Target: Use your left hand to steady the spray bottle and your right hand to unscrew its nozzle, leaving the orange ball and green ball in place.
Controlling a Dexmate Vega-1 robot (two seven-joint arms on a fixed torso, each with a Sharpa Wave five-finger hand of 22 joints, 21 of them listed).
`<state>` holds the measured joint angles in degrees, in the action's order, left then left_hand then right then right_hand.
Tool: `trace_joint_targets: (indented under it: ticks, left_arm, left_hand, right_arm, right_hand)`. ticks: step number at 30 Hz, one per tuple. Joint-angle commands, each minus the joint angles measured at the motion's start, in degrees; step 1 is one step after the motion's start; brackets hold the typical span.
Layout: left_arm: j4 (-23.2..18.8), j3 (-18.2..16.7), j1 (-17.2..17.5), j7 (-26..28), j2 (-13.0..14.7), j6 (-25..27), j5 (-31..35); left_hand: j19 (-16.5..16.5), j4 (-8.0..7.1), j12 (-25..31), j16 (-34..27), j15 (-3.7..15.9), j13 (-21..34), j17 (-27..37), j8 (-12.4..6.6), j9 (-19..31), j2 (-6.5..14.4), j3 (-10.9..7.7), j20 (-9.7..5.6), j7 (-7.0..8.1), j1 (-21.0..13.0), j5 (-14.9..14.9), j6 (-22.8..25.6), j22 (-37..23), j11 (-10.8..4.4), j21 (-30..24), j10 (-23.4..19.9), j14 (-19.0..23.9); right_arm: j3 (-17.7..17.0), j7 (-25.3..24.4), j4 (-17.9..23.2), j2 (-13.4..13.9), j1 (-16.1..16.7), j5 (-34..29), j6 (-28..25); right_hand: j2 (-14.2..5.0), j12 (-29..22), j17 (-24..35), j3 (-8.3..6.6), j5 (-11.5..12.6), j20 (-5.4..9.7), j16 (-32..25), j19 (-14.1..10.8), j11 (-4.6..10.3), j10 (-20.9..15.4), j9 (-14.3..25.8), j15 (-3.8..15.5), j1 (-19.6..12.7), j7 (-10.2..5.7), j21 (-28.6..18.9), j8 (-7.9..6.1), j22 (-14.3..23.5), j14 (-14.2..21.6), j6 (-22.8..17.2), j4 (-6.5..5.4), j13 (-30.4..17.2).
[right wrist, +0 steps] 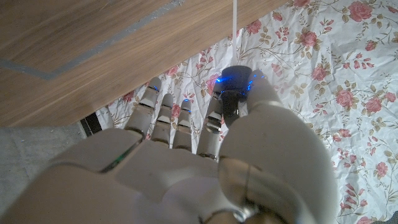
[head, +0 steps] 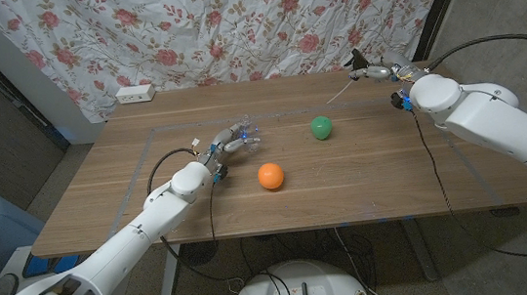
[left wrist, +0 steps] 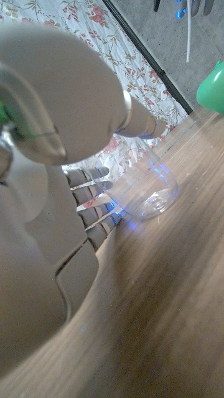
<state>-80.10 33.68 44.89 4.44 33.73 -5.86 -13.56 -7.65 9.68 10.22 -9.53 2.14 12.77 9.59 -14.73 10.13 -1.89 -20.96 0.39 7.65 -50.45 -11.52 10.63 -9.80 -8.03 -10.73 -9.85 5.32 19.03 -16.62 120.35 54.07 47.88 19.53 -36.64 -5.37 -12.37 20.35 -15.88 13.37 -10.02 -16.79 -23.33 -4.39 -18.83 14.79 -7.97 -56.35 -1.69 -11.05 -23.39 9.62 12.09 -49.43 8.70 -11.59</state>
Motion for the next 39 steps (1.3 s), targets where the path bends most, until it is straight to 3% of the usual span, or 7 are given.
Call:
trace_joint_targets:
  ticks: [1,7,17,22,39]
  left_arm:
    - [-0.75,-0.44,0.83,-0.49,0.54,0.46,-1.13]
    - [-1.43,-0.98,1.39,-0.79,1.28,0.25,-1.69]
    - [-2.52,-2.03,2.30,-1.83,2.26,-1.12,-3.09]
    - [-3.68,-2.33,2.68,-2.56,2.98,-1.09,-3.57]
    - [-6.15,-4.92,4.69,-6.29,4.84,-2.91,-8.65]
  left_hand:
    - [1.43,-0.06,-0.21,-0.06,2.37,-0.96,0.13,1.68,-0.03,-0.89,0.29,-0.41,-0.29,-0.34,0.10,-2.07,0.00,0.84,0.37,3.01,-2.52]
    - [3.70,-0.18,-0.19,-0.04,1.56,-1.86,0.14,3.58,0.02,-1.92,1.05,-1.01,-0.57,-0.15,0.58,-6.23,0.07,1.80,0.64,6.76,-6.20]
    - [8.71,-0.86,-0.10,-0.11,0.30,-2.30,0.17,3.93,-0.02,-2.96,2.41,-3.19,-2.32,1.60,1.28,-8.80,0.15,2.48,1.10,10.23,-9.66]
    - [10.58,-1.41,-0.05,-0.15,-0.01,-2.41,0.17,4.17,-0.05,-3.37,3.26,-3.58,-2.85,3.43,1.50,-10.17,0.16,2.63,1.01,11.52,-10.94]
    - [14.86,-2.07,-0.09,-0.17,-1.41,-2.51,0.18,4.47,-0.06,-2.96,3.97,-2.72,-3.97,6.53,1.48,-13.01,0.15,3.92,1.01,15.13,-14.26]
  right_arm:
    - [-0.48,-0.38,0.29,0.26,0.50,0.58,-0.20]
    - [-0.68,-0.70,0.50,0.27,0.73,0.84,-0.49]
    - [-1.07,-0.89,0.67,0.63,1.33,1.09,-0.21]
    - [-1.39,-0.90,0.38,1.29,2.31,0.68,1.41]
    - [-2.04,-1.14,-4.70,1.03,5.16,-1.29,9.61]
  right_hand:
    - [-0.25,0.14,0.21,0.05,0.38,0.16,-0.24,-0.05,-0.22,-0.60,0.24,0.06,-0.22,-1.43,0.06,-0.48,0.10,0.41,-1.33,0.06,-0.24]
    - [-0.26,0.18,0.25,0.06,0.42,0.15,-0.25,-0.03,-0.24,-0.59,0.21,0.03,-0.16,-1.42,0.07,-0.47,0.10,0.40,-1.33,0.08,-0.25]
    - [-0.24,0.22,0.33,0.08,0.49,0.12,-0.24,-0.08,-0.24,-0.61,0.22,0.16,-0.06,-1.45,0.07,-0.51,0.10,0.35,-1.35,0.14,-0.26]
    - [-0.20,0.25,0.36,0.10,0.53,0.10,-0.24,0.00,-0.21,-0.61,0.21,0.05,-0.03,-1.57,0.10,-0.51,0.10,0.36,-1.33,0.18,-0.27]
    - [0.10,0.24,0.38,0.24,0.56,0.26,-0.31,-0.14,0.20,-0.81,0.14,0.14,0.19,-1.74,0.06,-0.58,0.09,0.66,-1.47,0.26,-0.29]
